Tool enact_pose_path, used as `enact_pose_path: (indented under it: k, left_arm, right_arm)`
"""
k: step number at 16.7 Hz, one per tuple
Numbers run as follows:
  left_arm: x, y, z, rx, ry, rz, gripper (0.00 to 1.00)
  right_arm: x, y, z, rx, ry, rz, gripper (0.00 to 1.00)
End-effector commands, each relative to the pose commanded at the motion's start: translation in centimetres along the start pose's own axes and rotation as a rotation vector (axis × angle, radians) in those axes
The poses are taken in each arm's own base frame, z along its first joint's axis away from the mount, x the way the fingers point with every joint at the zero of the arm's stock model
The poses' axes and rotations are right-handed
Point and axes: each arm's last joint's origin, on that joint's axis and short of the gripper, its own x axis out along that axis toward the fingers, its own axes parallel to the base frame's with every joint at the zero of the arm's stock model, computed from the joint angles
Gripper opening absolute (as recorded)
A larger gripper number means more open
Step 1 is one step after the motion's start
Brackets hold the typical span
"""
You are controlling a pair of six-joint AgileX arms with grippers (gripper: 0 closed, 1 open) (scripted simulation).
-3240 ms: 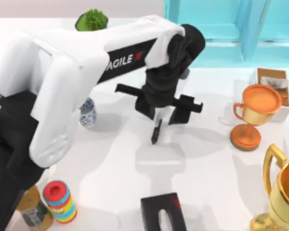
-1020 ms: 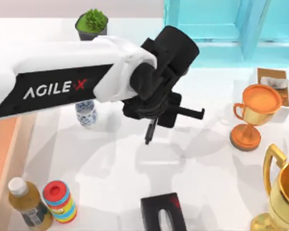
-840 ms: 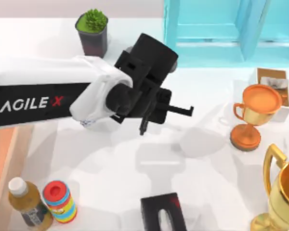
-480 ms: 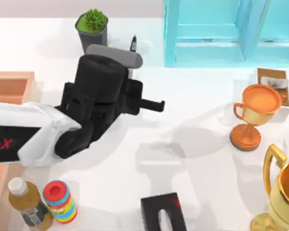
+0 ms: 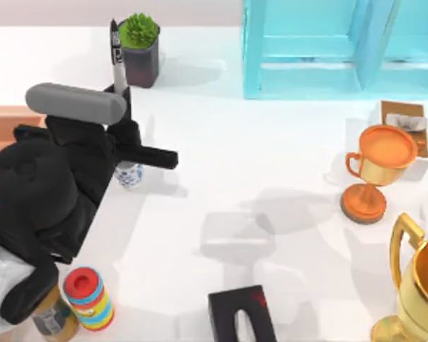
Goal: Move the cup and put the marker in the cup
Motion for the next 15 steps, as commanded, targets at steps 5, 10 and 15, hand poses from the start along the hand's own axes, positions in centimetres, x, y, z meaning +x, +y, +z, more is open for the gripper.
enact_pose_path:
  k: [5,10,15]
  left_arm:
    - [-2.3,1.5,0.4,0.007,-0.138,0.034,0.00]
    - [-2.4,1.5,0.4,0.007,-0.144,0.036,0.00]
    - [-1.4,0.5,0.4,0.018,-0.159,-0.006,0.00]
  right_arm:
    - [0.0,0.0,0.0,0.000,0.000,0.000,1.00]
    - [0.0,0.0,0.0,0.000,0.000,0.000,1.00]
    - [0.0,0.0,0.0,0.000,0.000,0.000,1.00]
